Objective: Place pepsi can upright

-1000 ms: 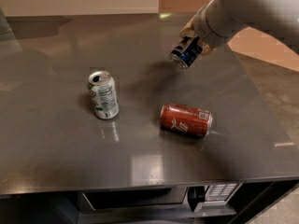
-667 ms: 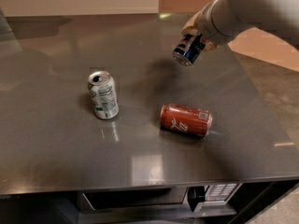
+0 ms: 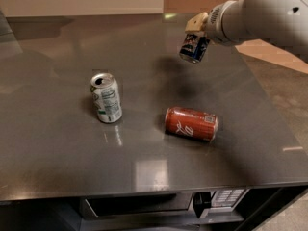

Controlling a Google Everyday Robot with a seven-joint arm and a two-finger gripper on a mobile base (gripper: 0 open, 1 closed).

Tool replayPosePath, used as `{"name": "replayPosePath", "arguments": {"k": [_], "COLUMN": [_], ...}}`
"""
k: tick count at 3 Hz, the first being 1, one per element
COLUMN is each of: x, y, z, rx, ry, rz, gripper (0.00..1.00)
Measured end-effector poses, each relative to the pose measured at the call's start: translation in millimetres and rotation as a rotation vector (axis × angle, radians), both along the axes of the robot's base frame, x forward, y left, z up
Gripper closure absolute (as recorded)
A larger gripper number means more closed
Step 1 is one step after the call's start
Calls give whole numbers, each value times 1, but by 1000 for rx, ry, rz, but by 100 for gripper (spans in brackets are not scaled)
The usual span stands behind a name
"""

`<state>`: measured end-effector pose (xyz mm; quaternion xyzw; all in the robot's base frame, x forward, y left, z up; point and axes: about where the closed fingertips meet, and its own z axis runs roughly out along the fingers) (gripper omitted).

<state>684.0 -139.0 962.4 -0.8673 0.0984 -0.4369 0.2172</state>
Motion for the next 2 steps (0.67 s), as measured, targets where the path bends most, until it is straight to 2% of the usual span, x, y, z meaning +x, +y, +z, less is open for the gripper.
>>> {"name": "replayPosePath", "arguments": {"k": [2], "x": [-4], "y": [11], "z": [-18], "rx": [5], "ry": [-194], "rz": [165], "gripper": [100]}}
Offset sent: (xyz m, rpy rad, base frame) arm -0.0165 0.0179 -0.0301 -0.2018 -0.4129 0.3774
